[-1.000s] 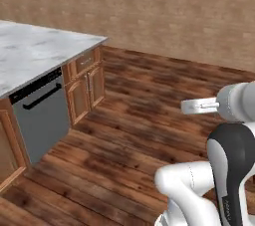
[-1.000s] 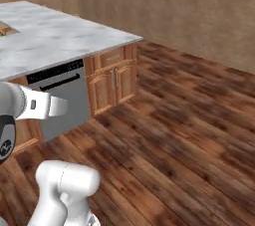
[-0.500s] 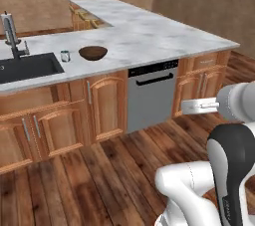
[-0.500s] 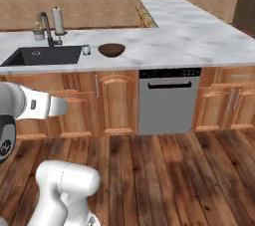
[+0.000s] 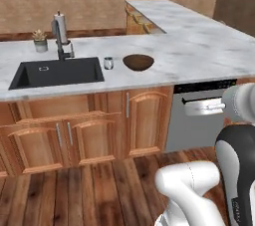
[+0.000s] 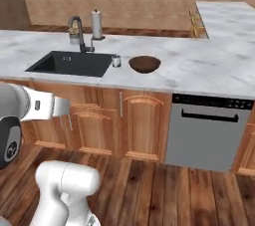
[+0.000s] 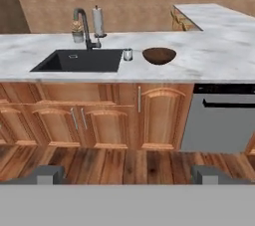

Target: Clear the mugs and bowl far away from the sink.

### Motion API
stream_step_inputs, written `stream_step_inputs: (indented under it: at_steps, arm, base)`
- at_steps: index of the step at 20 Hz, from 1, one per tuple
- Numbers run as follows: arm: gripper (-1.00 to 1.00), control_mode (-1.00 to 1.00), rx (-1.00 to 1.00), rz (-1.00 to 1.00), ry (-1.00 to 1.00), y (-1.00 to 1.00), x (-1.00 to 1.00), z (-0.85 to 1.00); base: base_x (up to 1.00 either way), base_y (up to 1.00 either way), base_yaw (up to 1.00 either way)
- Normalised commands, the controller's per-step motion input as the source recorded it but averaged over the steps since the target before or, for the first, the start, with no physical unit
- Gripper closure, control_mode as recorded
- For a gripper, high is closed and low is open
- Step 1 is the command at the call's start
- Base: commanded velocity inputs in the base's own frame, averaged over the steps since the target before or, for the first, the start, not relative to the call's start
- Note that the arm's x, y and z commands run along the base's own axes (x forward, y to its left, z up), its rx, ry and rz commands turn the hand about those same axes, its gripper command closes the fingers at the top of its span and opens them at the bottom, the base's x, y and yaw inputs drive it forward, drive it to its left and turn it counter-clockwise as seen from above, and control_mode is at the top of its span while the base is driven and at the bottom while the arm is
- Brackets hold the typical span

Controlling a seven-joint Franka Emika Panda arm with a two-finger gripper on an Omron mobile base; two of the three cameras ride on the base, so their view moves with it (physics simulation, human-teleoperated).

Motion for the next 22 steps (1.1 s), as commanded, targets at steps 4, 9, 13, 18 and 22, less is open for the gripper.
stream_step_inputs:
  at_steps: [4,9,13,18,22]
  arm:
    - [-1.0,1.0,0.0,0.0,0.0,0.0,0.0,0.0]
    - [-1.0,1.0,0.0,0.0,0.0,0.0,0.0,0.0]
    - [-1.0,1.0,0.0,0.0,0.0,0.0,0.0,0.0]
    - [-1.0,1.0,0.0,0.0,0.0,0.0,0.0,0.0]
    - [-1.0,1.0,0.0,0.0,0.0,0.0,0.0,0.0]
  base:
    - [1.0,-0.06,0.27]
    - [1.0,-0.18,0.24]
    - [1.0,-0.26,0.21]
    - [1.0,-0.28,0.16]
    - [1.0,-0.43,0.06]
